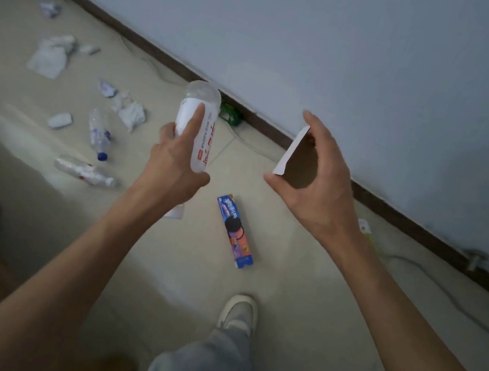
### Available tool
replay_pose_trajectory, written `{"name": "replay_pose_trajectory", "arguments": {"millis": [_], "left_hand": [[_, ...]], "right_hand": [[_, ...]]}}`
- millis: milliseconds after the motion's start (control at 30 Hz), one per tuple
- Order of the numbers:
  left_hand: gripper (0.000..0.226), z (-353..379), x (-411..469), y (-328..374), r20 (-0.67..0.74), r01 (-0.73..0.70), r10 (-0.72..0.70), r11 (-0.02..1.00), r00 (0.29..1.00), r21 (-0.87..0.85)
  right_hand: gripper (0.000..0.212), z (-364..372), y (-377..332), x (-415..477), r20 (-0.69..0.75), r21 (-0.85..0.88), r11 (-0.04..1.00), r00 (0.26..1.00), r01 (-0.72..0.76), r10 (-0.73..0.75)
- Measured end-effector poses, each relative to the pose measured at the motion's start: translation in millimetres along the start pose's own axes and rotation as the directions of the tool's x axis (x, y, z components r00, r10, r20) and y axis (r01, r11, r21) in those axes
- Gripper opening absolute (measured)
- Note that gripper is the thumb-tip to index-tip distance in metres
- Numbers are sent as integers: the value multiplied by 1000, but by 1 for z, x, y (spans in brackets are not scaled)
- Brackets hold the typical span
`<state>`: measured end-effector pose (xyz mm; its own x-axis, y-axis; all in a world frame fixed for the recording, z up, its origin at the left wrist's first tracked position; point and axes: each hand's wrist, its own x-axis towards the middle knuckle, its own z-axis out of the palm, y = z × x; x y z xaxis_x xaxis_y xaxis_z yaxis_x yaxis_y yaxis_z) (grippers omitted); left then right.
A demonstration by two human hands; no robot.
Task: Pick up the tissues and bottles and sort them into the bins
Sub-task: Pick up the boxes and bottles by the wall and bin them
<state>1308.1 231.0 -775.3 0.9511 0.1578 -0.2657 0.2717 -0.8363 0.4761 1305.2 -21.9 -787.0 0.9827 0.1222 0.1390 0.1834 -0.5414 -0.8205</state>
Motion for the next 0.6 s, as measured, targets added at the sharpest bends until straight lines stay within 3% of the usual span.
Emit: {"name": "replay_pose_trajectory", "arguments": {"millis": [333,600], "left_hand": [[119,-301,-179,235,67,-153,165,977,984,-148],[116,-394,-329,336,159,-245,309,912,938,-329]], "right_hand": [[98,-234,-333,-36,-164,154,982,977,-111,136],[97,-367,-452,-150,-446,257,952,854,-166,269]]}}
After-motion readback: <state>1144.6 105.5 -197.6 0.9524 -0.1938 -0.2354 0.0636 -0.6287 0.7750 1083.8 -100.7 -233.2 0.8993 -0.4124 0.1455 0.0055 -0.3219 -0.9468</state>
